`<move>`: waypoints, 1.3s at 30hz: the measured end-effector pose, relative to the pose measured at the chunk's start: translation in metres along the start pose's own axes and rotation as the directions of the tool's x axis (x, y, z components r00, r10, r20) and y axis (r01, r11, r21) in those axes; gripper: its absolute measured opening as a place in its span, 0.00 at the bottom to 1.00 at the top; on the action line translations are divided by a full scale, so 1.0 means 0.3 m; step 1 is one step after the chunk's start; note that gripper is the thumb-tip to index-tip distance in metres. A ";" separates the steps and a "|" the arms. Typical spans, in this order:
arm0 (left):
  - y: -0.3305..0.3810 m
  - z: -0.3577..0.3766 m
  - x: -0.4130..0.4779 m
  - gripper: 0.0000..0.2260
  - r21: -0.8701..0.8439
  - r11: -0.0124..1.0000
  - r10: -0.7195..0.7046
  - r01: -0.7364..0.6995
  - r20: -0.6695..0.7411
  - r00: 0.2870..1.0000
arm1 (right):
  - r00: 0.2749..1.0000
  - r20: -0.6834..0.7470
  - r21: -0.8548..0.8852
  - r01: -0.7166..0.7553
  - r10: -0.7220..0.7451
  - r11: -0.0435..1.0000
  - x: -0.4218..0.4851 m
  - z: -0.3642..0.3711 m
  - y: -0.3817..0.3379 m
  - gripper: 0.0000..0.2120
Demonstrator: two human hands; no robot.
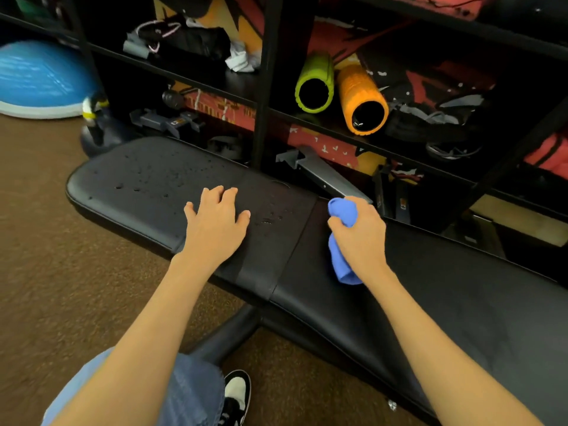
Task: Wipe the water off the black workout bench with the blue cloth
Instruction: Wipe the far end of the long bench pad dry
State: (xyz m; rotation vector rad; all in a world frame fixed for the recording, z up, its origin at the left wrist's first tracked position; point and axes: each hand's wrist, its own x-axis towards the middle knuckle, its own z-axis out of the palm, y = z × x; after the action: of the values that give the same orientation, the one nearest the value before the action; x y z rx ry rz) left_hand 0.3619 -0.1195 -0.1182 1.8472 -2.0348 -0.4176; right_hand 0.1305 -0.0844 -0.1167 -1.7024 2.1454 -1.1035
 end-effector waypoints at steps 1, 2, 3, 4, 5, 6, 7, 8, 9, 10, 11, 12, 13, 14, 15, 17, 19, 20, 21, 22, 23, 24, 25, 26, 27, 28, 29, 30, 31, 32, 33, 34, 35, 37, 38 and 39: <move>-0.009 0.000 0.004 0.25 0.000 1.000 -0.017 0.017 0.009 1.000 | 1.000 -0.030 0.052 -0.001 0.002 0.999 0.035 0.003 -0.008 0.13; -0.017 0.000 0.008 0.25 -0.001 0.999 -0.035 0.035 0.019 0.999 | 0.999 -0.034 0.090 0.013 -0.010 0.996 0.074 0.017 -0.012 0.14; -0.024 -0.001 0.012 0.26 -0.002 0.999 -0.054 0.055 0.029 0.998 | 0.999 -0.004 0.080 0.050 -0.050 0.996 0.114 0.039 -0.016 0.15; -0.029 -0.003 0.016 0.26 -0.001 0.998 -0.070 0.070 0.039 0.997 | 0.993 0.059 0.019 0.106 -0.107 0.994 0.157 0.069 -0.016 0.15; -0.031 -0.005 0.022 0.26 0.003 0.997 -0.080 0.080 0.046 0.996 | 0.980 0.147 -0.069 0.150 -0.138 0.986 0.194 0.099 -0.016 0.17; -0.032 -0.007 0.026 0.26 0.012 0.996 -0.085 0.084 0.051 0.995 | 0.964 0.233 -0.145 0.166 -0.129 0.975 0.226 0.133 -0.008 0.18; -0.032 -0.007 0.030 0.27 0.021 0.996 -0.087 0.086 0.055 0.995 | 0.951 0.299 -0.190 0.147 -0.085 0.971 0.246 0.155 -0.009 0.19; -0.031 -0.006 0.034 0.27 0.029 0.996 -0.088 0.087 0.059 0.994 | 0.944 0.327 -0.195 0.123 -0.054 0.973 0.264 0.175 -0.004 0.18; -0.030 -0.005 0.038 0.27 0.035 0.995 -0.091 0.088 0.061 0.994 | 0.944 0.327 -0.184 0.105 -0.040 0.977 0.277 0.187 -0.002 0.17; -0.029 -0.004 0.041 0.27 0.043 0.995 -0.093 0.091 0.062 0.994 | 0.947 0.318 -0.166 0.110 -0.052 0.980 0.285 0.196 0.001 0.16; -0.030 -0.003 0.044 0.28 0.054 0.994 -0.095 0.092 0.063 0.993 | 0.947 0.311 -0.145 0.136 -0.085 0.980 0.281 0.194 -0.006 0.15; -0.031 -0.001 0.044 0.28 0.068 0.994 -0.095 0.091 0.064 0.993 | 0.940 0.312 -0.114 0.179 -0.136 0.977 0.272 0.190 -0.006 0.13; -0.032 0.000 0.043 0.27 0.082 0.993 -0.094 0.088 0.067 0.993 | 0.928 0.314 -0.079 0.234 -0.199 0.969 0.248 0.179 -0.010 0.11; -0.034 0.001 0.042 0.27 0.092 0.992 -0.092 0.085 0.069 0.993 | 0.913 0.313 -0.047 0.289 -0.260 0.956 0.217 0.167 -0.004 0.10; -0.035 0.002 0.042 0.27 0.099 0.992 -0.089 0.082 0.072 0.993 | 0.902 0.317 -0.036 0.319 -0.292 0.947 0.175 0.149 0.000 0.10; -0.038 0.000 0.043 0.27 0.105 0.992 -0.082 0.073 0.082 0.993 | 0.893 0.342 -0.044 0.326 -0.293 0.944 0.092 0.102 0.017 0.12; -0.042 -0.003 0.044 0.27 0.105 0.993 -0.072 0.061 0.103 0.992 | 0.885 0.345 -0.027 0.341 -0.311 0.940 0.042 0.059 0.051 0.14; -0.046 -0.004 0.045 0.27 0.103 0.993 -0.066 0.055 0.110 0.992 | 0.887 0.334 -0.022 0.346 -0.320 0.938 0.043 0.045 0.060 0.13; -0.051 -0.005 0.045 0.27 0.102 0.994 -0.062 0.050 0.113 0.992 | 0.889 0.325 -0.028 0.350 -0.322 0.936 0.058 0.038 0.057 0.12; -0.055 -0.005 0.044 0.27 0.102 0.994 -0.058 0.047 0.116 0.991 | 0.890 0.322 -0.041 0.354 -0.323 0.934 0.084 0.042 0.051 0.11; -0.058 -0.004 0.043 0.27 0.103 0.994 -0.055 0.042 0.120 0.991 | 0.892 0.325 -0.067 0.354 -0.315 0.933 0.117 0.052 0.043 0.09; -0.059 -0.002 0.042 0.27 0.106 0.994 -0.051 0.038 0.123 0.991 | 0.898 0.328 -0.100 0.341 -0.293 0.935 0.155 0.066 0.036 0.07; -0.060 0.000 0.039 0.27 0.108 0.994 -0.046 0.033 0.124 0.991 | 0.909 0.335 -0.136 0.309 -0.250 0.941 0.191 0.081 0.025 0.08; -0.059 0.002 0.036 0.27 0.110 0.993 -0.044 0.030 0.125 0.991 | 0.917 0.344 -0.154 0.268 -0.203 0.951 0.223 0.099 0.017 0.09; -0.059 0.003 0.034 0.27 0.113 0.993 -0.043 0.029 0.125 0.991 | 0.919 0.359 -0.160 0.231 -0.162 0.960 0.244 0.113 0.002 0.10; -0.060 0.003 0.033 0.27 0.118 0.993 -0.043 0.028 0.124 0.991 | 0.918 0.367 -0.153 0.218 -0.149 0.964 0.254 0.129 -0.013 0.12; -0.061 0.004 0.034 0.27 0.123 0.992 -0.042 0.027 0.119 0.992 | 0.915 0.369 -0.143 0.230 -0.164 0.963 0.251 0.142 -0.035 0.14; -0.062 0.004 0.037 0.27 0.128 0.991 -0.041 0.027 0.112 0.993 | 0.910 0.363 -0.125 0.259 -0.199 0.958 0.239 0.151 -0.054 0.15; -0.063 0.004 0.041 0.27 0.132 0.991 -0.042 0.028 0.103 0.994 | 0.904 0.356 -0.108 0.292 -0.238 0.950 0.219 0.157 -0.072 0.14; -0.063 0.005 0.043 0.27 0.137 0.990 -0.043 0.029 0.098 0.994 | 0.897 0.346 -0.091 0.322 -0.274 0.942 0.195 0.157 -0.082 0.13; -0.061 0.006 0.044 0.27 0.140 0.990 -0.042 0.029 0.095 0.995 | 0.895 0.341 -0.082 0.332 -0.287 0.940 0.167 0.151 -0.086 0.12; -0.060 0.007 0.044 0.27 0.141 0.990 -0.041 0.027 0.094 0.995 | 0.894 0.346 -0.072 0.328 -0.284 0.942 0.140 0.145 -0.079 0.11; -0.061 0.009 0.043 0.27 0.142 0.990 -0.039 0.025 0.093 0.995 | 0.891 0.366 -0.076 0.316 -0.268 0.946 0.112 0.135 -0.068 0.12; -0.064 0.009 0.041 0.27 0.141 0.990 -0.036 0.022 0.098 0.995 | 0.872 0.421 -0.077 0.310 -0.251 0.948 0.055 0.110 -0.041 0.15; -0.066 0.009 0.040 0.27 0.139 0.990 -0.034 0.020 0.102 0.994 | 0.861 0.439 -0.075 0.321 -0.258 0.944 0.032 0.093 -0.026 0.16; -0.065 0.009 0.039 0.27 0.138 0.990 -0.032 0.017 0.107 0.994 | 0.855 0.443 -0.076 0.334 -0.269 0.939 0.016 0.075 -0.015 0.16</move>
State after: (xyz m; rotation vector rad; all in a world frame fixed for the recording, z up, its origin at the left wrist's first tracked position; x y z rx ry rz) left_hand 0.3772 -0.1332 -0.1285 1.9713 -2.1631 -0.4025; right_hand 0.1452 -0.0987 -0.1282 -2.1674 1.7611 -0.5538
